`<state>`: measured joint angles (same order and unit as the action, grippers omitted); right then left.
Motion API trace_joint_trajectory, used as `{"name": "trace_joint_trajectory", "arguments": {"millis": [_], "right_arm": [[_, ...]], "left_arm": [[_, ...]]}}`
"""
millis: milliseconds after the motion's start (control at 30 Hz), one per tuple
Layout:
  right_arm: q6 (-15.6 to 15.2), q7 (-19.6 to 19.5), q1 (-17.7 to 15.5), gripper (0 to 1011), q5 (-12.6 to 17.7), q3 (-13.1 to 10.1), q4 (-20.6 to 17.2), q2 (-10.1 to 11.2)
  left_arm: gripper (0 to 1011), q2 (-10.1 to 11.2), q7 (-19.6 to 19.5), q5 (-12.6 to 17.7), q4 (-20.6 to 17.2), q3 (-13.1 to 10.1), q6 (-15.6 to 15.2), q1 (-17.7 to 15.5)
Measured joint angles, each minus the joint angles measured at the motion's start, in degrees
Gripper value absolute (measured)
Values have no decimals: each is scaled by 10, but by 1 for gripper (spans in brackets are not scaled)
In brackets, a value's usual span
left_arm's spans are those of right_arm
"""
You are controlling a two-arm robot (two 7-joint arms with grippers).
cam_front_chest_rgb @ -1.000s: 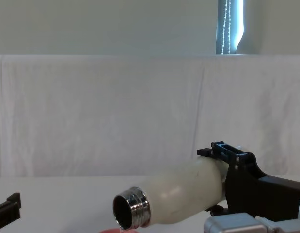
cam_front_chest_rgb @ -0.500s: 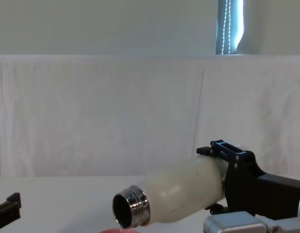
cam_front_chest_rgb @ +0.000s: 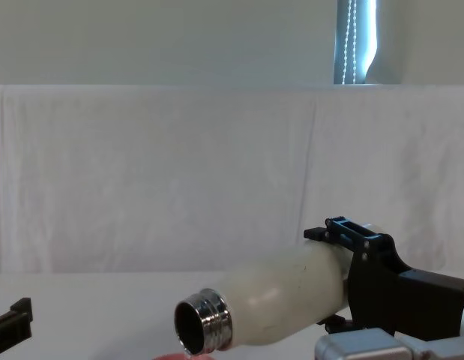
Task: Grasp the thermos with one hand and pour water into the cup lid.
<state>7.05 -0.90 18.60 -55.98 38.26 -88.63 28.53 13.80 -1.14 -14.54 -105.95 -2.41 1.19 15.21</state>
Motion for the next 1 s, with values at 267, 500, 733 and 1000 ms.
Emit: {"name": "trace_joint_trajectory", "arguments": {"millis": [267, 500, 733, 1000], "right_arm": [[-1, 0, -1, 962, 0, 0, -1, 1], [-1, 0, -1, 962, 0, 0, -1, 1], [-1, 0, -1, 962, -1, 0, -1, 1], [-1, -1, -2, 962, -1, 1, -1, 1]], "left_arm": [[1001, 0, 0, 0, 0, 0, 0, 0], [1001, 0, 0, 0, 0, 0, 0, 0], [1001, 0, 0, 0, 0, 0, 0, 0], [1001, 0, 0, 0, 0, 0, 0, 0]]}}
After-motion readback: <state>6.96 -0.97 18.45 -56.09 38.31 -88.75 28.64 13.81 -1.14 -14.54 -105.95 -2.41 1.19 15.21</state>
